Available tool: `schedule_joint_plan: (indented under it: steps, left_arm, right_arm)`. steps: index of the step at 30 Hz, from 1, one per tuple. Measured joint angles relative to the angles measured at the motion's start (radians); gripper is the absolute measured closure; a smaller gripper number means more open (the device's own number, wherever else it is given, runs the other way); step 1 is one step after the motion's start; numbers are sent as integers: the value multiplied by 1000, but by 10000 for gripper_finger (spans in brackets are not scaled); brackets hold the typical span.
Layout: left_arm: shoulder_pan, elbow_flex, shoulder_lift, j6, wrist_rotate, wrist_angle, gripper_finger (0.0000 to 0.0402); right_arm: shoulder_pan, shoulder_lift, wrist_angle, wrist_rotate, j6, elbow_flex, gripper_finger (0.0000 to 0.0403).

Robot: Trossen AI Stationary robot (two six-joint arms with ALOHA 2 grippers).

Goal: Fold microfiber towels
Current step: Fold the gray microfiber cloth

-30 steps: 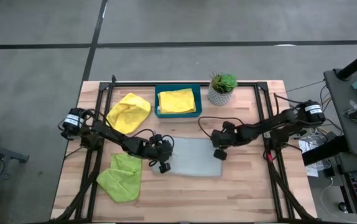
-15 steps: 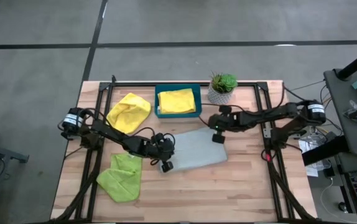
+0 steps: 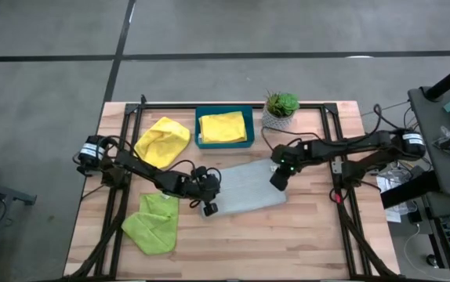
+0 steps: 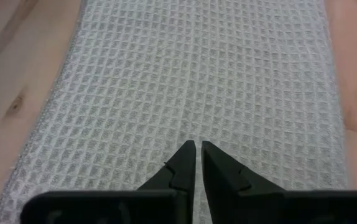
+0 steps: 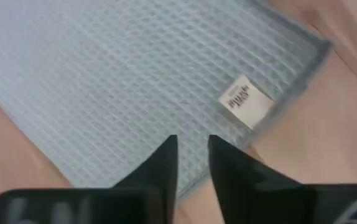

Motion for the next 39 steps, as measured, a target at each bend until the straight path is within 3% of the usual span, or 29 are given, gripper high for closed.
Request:
schedule_joint_plan:
  steps: [10,18,28,39]
  left_arm:
    - [0,0,0,0,-8,4,389]
    - [0,0,0,0,-18,7,389]
    - [0,0,0,0,-23,8,389]
    - [0,0,0,0,-23,9,389]
  right_arm:
    - [-3,-138,27,-5,216,-147,197]
    - [-2,-136,230,-6,280,-295,136]
    - [-3,-69,602,-87,315,-397,132]
    - [-3,-55,756,-69,332,-437,170]
